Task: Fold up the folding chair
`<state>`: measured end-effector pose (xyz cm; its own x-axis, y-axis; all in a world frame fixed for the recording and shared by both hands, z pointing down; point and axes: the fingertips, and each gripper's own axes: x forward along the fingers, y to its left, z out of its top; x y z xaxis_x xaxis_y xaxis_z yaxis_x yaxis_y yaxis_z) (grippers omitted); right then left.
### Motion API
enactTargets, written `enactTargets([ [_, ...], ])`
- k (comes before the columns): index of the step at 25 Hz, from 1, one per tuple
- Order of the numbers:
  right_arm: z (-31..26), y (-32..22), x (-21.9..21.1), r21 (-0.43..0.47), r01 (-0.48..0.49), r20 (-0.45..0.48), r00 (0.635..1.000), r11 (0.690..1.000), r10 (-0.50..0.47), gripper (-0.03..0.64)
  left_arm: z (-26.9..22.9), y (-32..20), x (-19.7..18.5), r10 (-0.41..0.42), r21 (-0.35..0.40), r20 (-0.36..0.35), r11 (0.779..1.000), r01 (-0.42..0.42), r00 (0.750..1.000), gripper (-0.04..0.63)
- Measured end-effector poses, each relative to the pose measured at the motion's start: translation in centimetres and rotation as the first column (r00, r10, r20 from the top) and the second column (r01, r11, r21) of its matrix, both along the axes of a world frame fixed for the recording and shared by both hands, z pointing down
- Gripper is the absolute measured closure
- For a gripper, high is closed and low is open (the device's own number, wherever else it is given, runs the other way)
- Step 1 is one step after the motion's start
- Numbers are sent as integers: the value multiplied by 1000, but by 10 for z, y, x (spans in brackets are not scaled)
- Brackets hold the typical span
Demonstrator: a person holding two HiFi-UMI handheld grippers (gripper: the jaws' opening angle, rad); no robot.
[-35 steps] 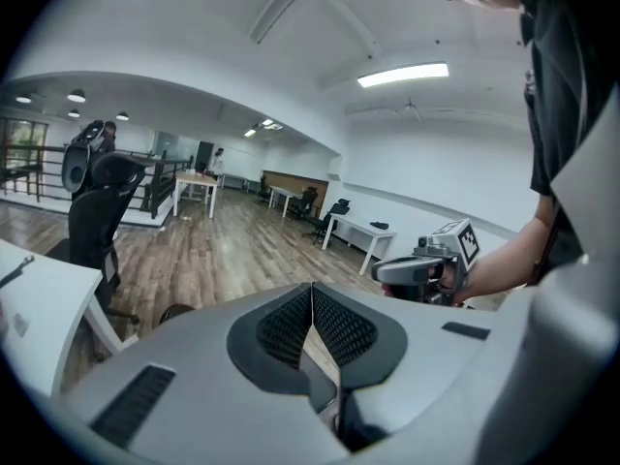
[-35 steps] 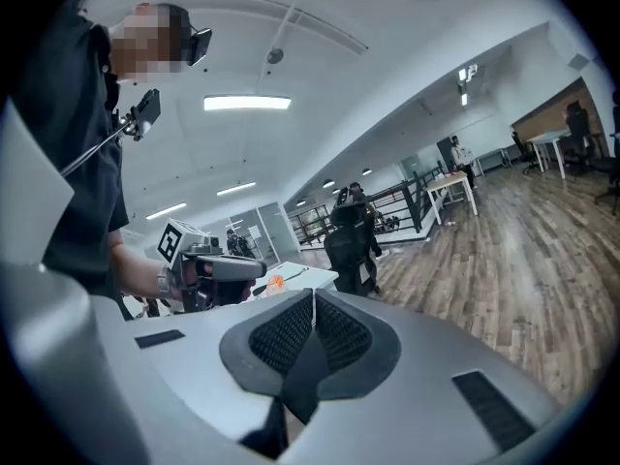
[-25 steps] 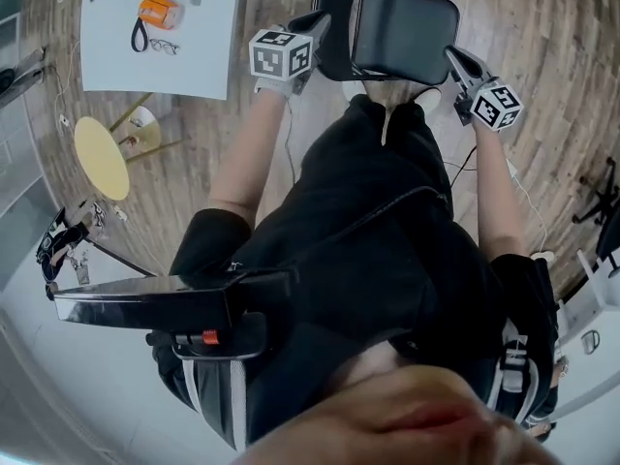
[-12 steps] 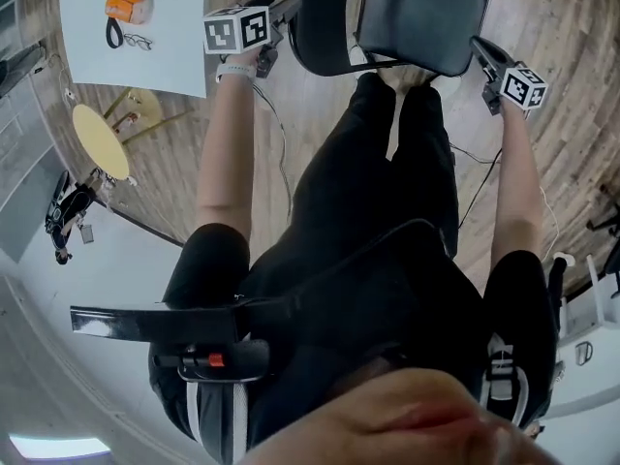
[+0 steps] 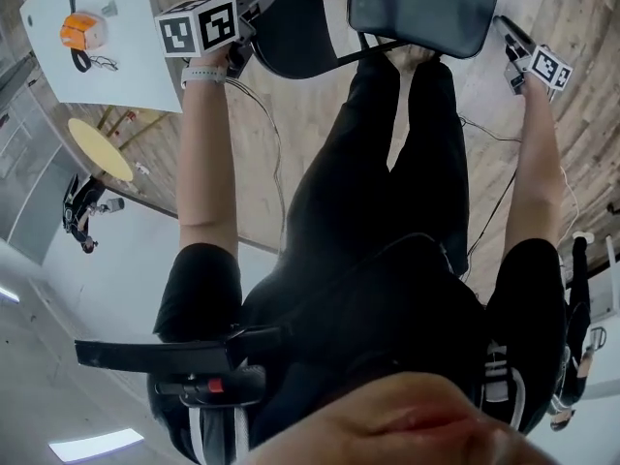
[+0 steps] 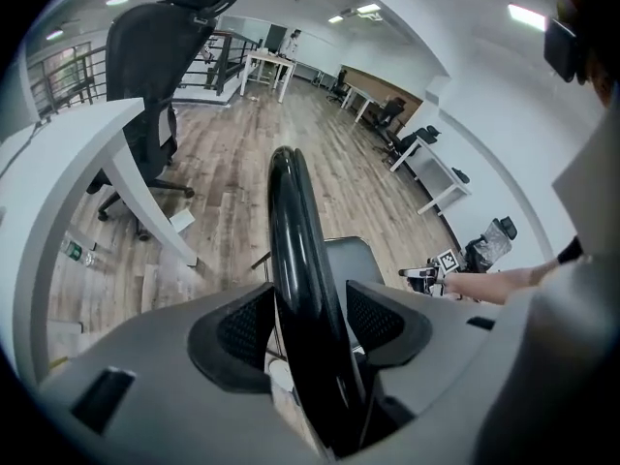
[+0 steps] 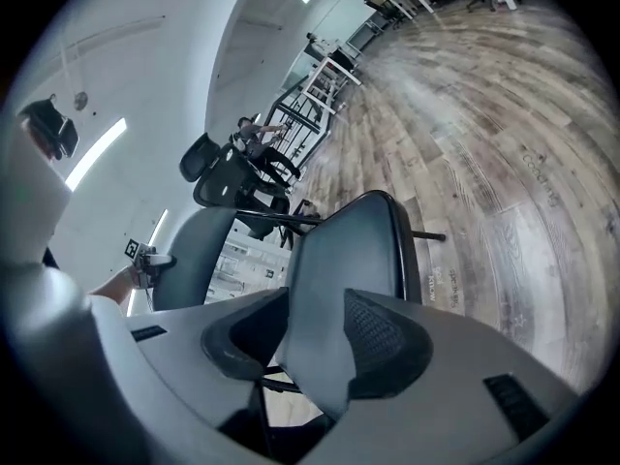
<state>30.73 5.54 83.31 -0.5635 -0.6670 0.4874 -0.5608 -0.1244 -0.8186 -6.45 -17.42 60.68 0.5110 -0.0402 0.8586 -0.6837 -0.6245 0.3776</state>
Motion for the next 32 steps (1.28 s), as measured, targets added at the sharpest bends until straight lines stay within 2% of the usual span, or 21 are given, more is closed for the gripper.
enactTargets([
  [2, 15, 2, 1, 4, -14, 52, 999, 1000, 14, 412, 2, -1, 2, 23, -4, 17, 1000, -23, 1000, 368],
  [4, 35, 6, 5, -36, -15, 82, 996, 999, 17, 348, 5, -1, 4, 35, -15, 29, 999, -34, 999, 368],
  [6, 57, 8, 14, -87, -1, 83, 996, 996, 8, 322, 9, 0, 6, 37, -18, 45, 999, -36, 998, 368],
  [9, 76, 2, 18, -92, 26, 99, 995, 995, -17, 308, 15, 4, 4, 42, -31, 77, 999, -40, 996, 370],
  [11, 89, 0, 20, -108, 43, 111, 993, 993, -30, 302, 18, 7, 2, 46, -44, 88, 998, -42, 995, 387],
  [14, 100, -7, 13, -107, 84, 193, 979, 991, -62, 302, 21, 8, 7, 56, -61, 85, 997, -51, 995, 479],
  [16, 104, -7, 4, -116, 90, 268, 962, 989, -55, 301, 22, 9, 8, 52, -72, 88, 996, -46, 995, 486],
  [19, 126, -2, 12, -132, 122, 209, 973, 984, -92, 301, 23, 11, 8, 23, -99, 73, 995, -16, 997, 511],
  [22, 131, -1, -1, -137, 123, 331, 941, 983, -72, 301, 24, 13, 9, 1, -125, 54, 992, 6, 999, 529],
  [23, 130, -3, -5, -112, 132, 360, 929, 985, -83, 301, 24, 14, 9, -2, -130, 50, 992, 8, 999, 532],
  [26, 134, -9, -10, -31, 179, 371, 916, 983, -155, 302, 22, 15, 10, 0, -136, 52, 991, 7, 999, 537],
  [30, 135, -3, -13, -119, 141, 485, 872, 983, -67, 323, 23, 15, 13, -1, -158, 43, 987, 8, 999, 545],
  [32, 137, 0, -10, -120, 140, 492, 868, 983, -64, 348, 24, 16, 13, -2, -164, 42, 986, 9, 999, 545],
])
